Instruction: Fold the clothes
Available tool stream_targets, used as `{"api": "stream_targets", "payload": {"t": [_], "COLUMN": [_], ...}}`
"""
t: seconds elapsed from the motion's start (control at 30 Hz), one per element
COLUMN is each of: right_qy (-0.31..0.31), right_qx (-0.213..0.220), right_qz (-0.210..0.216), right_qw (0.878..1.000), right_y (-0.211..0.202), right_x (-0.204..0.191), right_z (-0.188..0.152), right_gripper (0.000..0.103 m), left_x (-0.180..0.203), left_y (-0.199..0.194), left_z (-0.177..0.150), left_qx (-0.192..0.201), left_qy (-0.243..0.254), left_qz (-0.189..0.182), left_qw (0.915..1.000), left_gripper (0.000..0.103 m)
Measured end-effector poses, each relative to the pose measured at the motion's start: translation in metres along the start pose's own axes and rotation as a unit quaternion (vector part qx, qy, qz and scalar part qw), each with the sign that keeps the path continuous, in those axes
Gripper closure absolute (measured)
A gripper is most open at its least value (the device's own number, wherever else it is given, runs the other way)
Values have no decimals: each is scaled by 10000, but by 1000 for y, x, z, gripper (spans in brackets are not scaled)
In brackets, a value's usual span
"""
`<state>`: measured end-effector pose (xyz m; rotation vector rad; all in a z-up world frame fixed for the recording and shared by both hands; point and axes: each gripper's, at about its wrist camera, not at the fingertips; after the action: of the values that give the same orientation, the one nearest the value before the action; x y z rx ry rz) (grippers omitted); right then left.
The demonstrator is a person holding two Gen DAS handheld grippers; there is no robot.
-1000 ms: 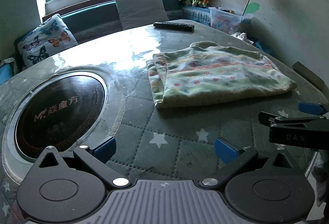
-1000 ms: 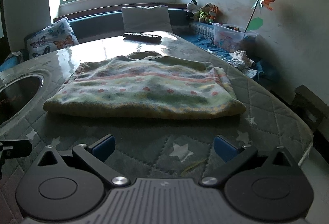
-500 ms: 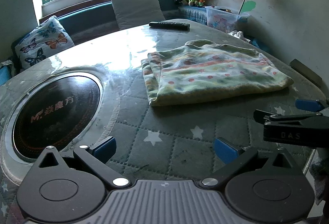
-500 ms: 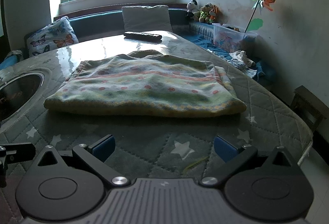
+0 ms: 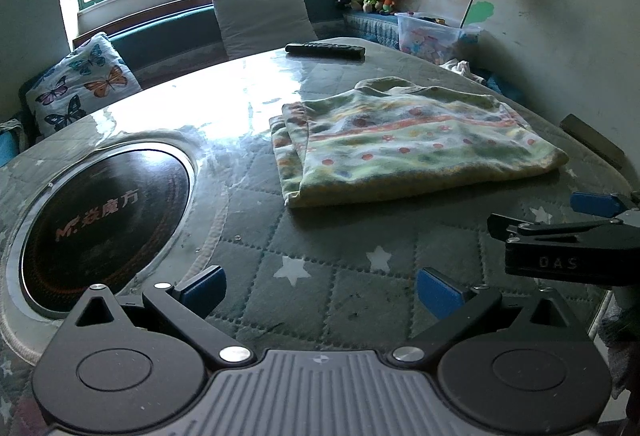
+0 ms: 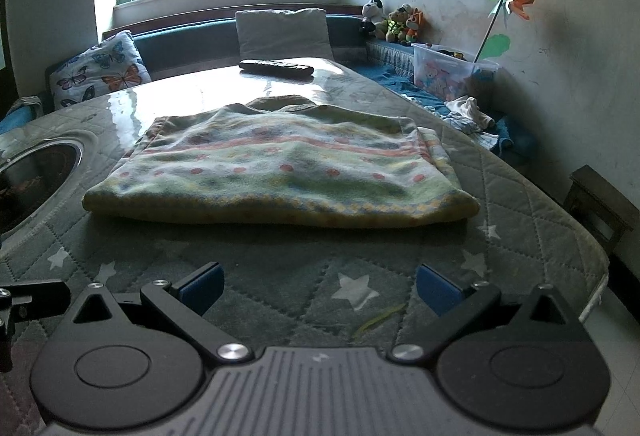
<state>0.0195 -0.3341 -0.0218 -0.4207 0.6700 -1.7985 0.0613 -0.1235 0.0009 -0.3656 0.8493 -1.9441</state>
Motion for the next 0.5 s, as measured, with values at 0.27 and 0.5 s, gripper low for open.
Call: {"api": "stream_targets", "payload": {"t": [0.27,0.5], "right_qy": [-14,-14], "right_qx": [-6,-22], "right_qz": [-3,-2], "right_qw": [10000,10000], "right_y": [1,3], "right_x": [-2,-3], "right_z": [1,1], "right_gripper": [0,0], "left_x": [1,1], "left_y": [2,3], "left_z": [1,1], "left_qx": [4,35], "left_qy": [11,16], "left_qz": [-22,-43], "left_qw": [10000,10000], "left_gripper": [0,0]}}
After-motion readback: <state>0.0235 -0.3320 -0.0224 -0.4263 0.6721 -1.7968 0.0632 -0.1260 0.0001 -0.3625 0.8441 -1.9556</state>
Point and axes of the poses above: each gripper's, at about its wrist camera, not at the fingertips, and y roughly the way its jaws point, x to its right, z to its top, and after that the axes turned 5 degrees about y, right-handed
